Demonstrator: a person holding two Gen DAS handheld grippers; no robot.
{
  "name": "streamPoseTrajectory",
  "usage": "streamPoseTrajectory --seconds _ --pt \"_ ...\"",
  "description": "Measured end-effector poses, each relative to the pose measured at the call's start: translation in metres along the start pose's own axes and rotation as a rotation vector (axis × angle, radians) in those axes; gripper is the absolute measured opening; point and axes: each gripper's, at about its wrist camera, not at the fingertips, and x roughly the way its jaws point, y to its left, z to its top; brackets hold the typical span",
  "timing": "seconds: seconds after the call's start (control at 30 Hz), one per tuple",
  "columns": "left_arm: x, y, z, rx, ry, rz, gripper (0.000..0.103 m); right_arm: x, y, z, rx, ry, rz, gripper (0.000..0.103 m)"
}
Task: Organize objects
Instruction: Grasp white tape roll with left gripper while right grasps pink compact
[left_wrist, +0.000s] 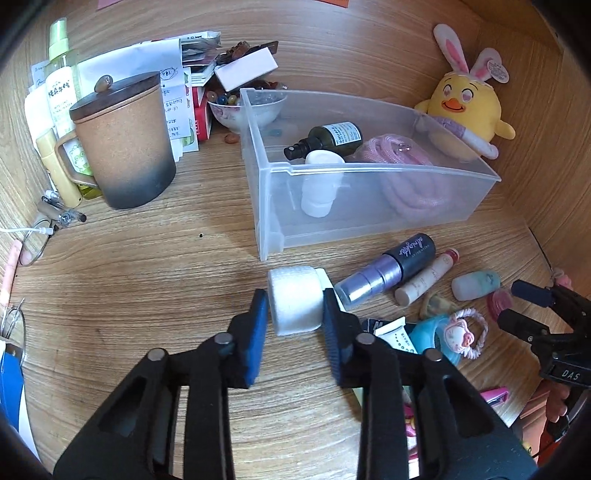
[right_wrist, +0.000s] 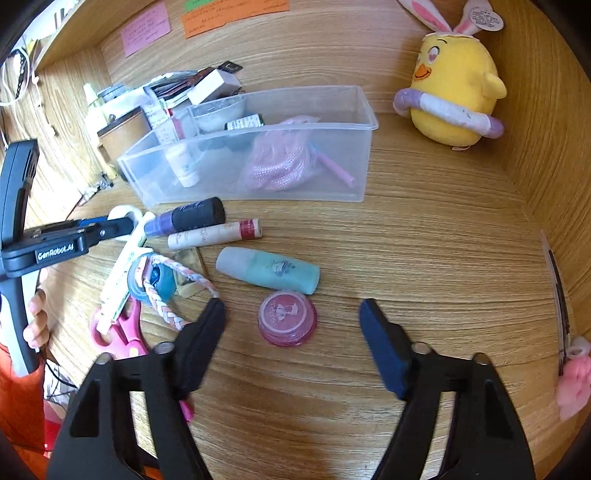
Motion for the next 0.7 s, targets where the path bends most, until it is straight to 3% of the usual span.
streamPoseTrajectory --seconds 0.1,0.2,0.43,0.7 --pt "-0.002 0.000 0.001 -0.001 -0.012 0.005 0.024 0.002 0.001 -0.003 0.004 0.002 0.022 0.049" --pt "-0.008 0.000 0.001 0.008 -0.034 0.009 0.024 0.002 0.002 -0.003 0.001 0.003 0.017 0.031" --pt "-0.026 -0.004 0.006 0.019 -0.094 0.017 0.024 -0.004 -0.002 -0.001 0.006 -0.025 -0.002 0.031" --pt "-0.044 -0.008 0.021 0.014 -0.160 0.001 0.024 -0.031 0.001 0.018 -0.006 -0.118 -0.023 0.031"
